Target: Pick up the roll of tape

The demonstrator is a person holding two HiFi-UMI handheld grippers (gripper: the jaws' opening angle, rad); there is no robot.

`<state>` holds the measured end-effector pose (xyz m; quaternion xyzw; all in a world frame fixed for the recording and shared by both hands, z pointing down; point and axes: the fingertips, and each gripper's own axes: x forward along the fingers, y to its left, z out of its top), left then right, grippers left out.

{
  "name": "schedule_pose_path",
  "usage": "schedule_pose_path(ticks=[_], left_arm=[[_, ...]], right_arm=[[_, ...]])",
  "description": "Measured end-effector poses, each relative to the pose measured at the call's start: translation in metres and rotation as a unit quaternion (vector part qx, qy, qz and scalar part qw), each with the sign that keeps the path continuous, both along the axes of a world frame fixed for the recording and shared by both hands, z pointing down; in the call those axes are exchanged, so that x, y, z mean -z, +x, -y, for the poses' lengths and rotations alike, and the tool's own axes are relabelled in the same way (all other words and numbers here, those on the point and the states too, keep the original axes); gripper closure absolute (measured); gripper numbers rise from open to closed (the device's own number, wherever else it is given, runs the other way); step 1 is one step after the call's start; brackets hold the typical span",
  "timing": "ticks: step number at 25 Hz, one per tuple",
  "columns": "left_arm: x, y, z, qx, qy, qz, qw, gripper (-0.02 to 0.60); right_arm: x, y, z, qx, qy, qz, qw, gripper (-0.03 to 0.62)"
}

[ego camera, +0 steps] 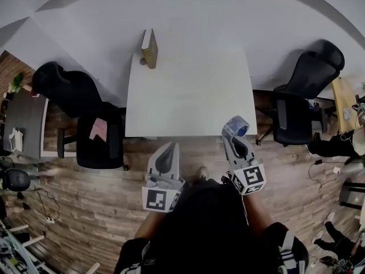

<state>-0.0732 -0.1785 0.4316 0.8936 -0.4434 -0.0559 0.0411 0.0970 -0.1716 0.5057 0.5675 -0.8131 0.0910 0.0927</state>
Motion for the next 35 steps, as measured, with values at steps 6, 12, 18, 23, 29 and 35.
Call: schedule_pose_path(ticks=[6,12,18,23,29,35], left_arm=[[-0.003,-0.001,0.005,-0.016,-0.009,-0.009,0.9998,0.558],[-0.003,0.002,0.010,-0.023,-0.007,-0.011,0.9997,0.558],[-0.002,0.007,0.012,-0.021,-0.020,-0.022,0.9993,0.558],[-0.004,0.006,0.015,-0.018,-0.011,-0.012,0.9997,0.558],[-0.003,0.008,0.015,-0.015,-0.012,-0.012,0.9997,0.558],[-0.004,0.009,0.013,-0.013,-0.008,-0.012,0.9998,0.558]], right_arm=[[0.026,-0.016,-0.017,-0.007,0.024,0.031,0.999,0.536],[0.026,-0.026,-0.014,0.004,0.026,0.041,0.999,0.536],[0.028,-0.025,-0.010,0.007,0.030,0.042,0.999,0.536],[0.031,-0.024,-0.005,0.012,0.032,0.041,0.999,0.536],[0.031,-0.023,-0.004,0.018,0.032,0.042,0.998,0.536],[0.030,-0.023,-0.006,0.021,0.032,0.043,0.998,0.536]])
